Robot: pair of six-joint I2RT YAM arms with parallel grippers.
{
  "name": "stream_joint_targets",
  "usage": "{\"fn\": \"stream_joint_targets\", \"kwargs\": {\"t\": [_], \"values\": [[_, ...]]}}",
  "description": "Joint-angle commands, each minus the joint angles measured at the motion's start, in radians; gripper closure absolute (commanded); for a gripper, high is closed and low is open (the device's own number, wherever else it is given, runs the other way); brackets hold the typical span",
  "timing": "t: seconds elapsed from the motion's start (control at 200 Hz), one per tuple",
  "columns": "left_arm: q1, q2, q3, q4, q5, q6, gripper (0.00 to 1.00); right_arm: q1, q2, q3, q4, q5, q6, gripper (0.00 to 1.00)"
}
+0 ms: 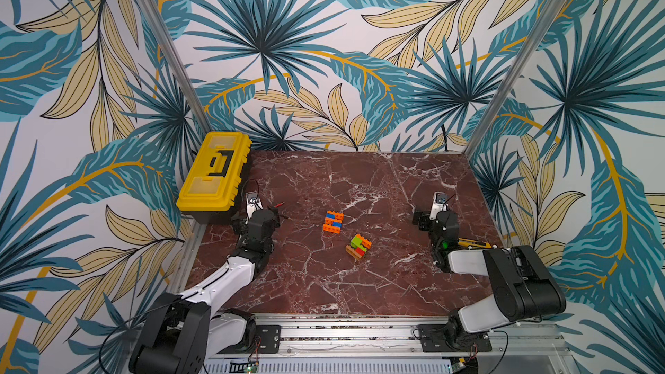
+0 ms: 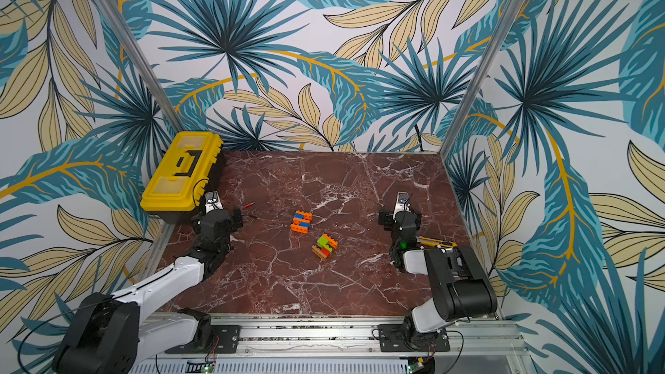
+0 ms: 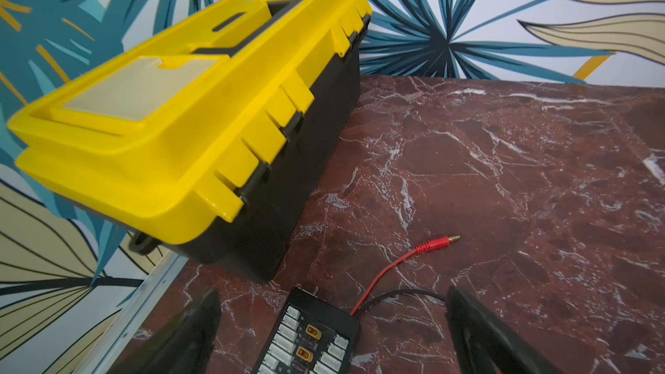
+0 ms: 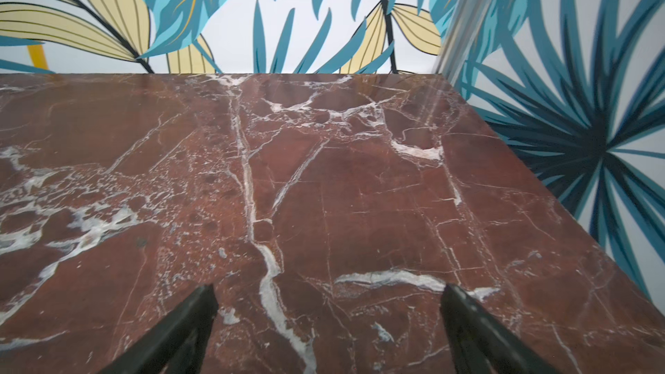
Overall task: Assemble the number 5 with lego
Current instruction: Reset both arms
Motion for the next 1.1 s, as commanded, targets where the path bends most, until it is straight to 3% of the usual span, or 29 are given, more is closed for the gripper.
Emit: {"fn": "stream_joint_targets", "kwargs": {"t": [0.0, 0.14, 0.315, 0.491, 0.561, 0.611, 0.706, 0.791, 0.871, 0.941, 1.091], "values": [[0.046, 0.096, -0.049, 0.274, 0.055, 0.050, 0.00, -0.004, 0.000, -0.006, 0.040, 0.060, 0.031, 0.01], [0.081, 0.156, -0.027, 0.338, 0.119, 0.066, 0.00, -0.004, -0.002, -0.006, 0.039, 0.060, 0.033, 0.01], [0.167, 0.183, 0.039, 0.222, 0.247, 0.047, 0.00, -0.004, -0.002, -0.006, 0.038, 0.059, 0.033, 0.01], [0.225, 0.241, 0.041, 0.305, 0.370, 0.070, 0.00, -0.004, -0.002, -0.006, 0.039, 0.060, 0.034, 0.01], [0.226, 0.296, -0.009, 0.484, 0.402, 0.097, 0.00, -0.004, -0.002, -0.006, 0.038, 0.060, 0.034, 0.01], [0.229, 0.291, -0.032, 0.489, 0.435, 0.096, 0.00, -0.004, -0.001, -0.006, 0.039, 0.060, 0.034, 0.01], [0.230, 0.348, -0.074, 0.651, 0.442, 0.110, 0.00, -0.004, -0.001, -0.006, 0.040, 0.060, 0.034, 0.01], [0.230, 0.313, -0.053, 0.546, 0.442, 0.101, 0.00, -0.004, -0.003, -0.009, 0.043, 0.059, 0.032, 0.01], [0.230, 0.341, -0.071, 0.628, 0.443, 0.107, 0.00, -0.004, -0.003, -0.009, 0.044, 0.059, 0.033, 0.01], [0.230, 0.327, -0.082, 0.624, 0.361, 0.071, 0.00, -0.004, -0.003, -0.011, 0.046, 0.060, 0.034, 0.01], [0.229, 0.336, -0.085, 0.648, 0.368, 0.080, 0.00, -0.004, -0.002, -0.012, 0.048, 0.060, 0.034, 0.01]]}}
